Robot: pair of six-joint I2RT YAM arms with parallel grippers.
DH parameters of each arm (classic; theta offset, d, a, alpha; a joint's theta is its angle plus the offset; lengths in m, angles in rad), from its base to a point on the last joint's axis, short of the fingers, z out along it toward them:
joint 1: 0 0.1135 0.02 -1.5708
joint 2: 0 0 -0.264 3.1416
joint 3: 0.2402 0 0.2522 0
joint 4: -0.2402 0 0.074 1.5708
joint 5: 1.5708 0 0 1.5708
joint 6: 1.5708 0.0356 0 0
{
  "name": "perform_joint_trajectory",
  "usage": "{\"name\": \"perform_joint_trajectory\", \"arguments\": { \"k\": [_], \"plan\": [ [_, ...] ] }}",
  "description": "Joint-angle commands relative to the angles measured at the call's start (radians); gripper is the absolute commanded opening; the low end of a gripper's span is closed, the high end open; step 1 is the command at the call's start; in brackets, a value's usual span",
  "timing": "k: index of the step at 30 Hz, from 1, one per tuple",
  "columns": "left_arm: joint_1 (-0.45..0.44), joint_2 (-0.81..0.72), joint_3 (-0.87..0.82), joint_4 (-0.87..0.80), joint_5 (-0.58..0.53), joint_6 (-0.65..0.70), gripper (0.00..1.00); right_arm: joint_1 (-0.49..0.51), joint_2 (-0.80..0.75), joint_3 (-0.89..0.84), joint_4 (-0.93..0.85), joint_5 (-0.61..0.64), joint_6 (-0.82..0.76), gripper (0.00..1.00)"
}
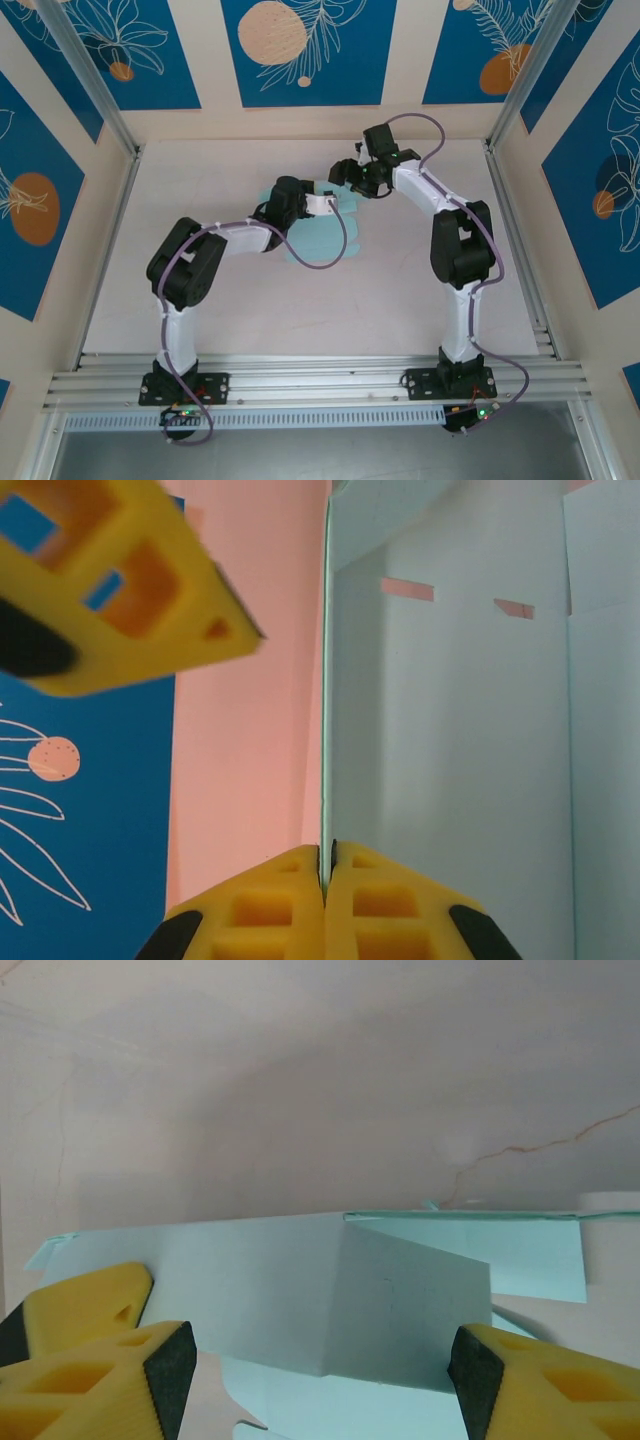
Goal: Fold the paper box
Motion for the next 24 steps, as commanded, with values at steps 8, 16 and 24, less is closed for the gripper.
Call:
{"name": "perform_joint_trajectory", "arguments": {
  "k": [8,16,24],
  "plan": [
    [-0.022,0.054,-0.015,0.083,-0.028,0.023,0.0,0.01,0.041,0.001,0.105,-0.123,0.112,0.65],
    [-0.033,0.079,-0.032,0.154,-0.053,0.039,0.0,0.012,0.069,-0.024,0.181,-0.158,0.183,0.47],
    [-0.032,0.078,-0.04,0.151,-0.04,0.016,0.0,0.004,0.052,-0.075,0.283,-0.228,0.233,0.41]
  ]
}}
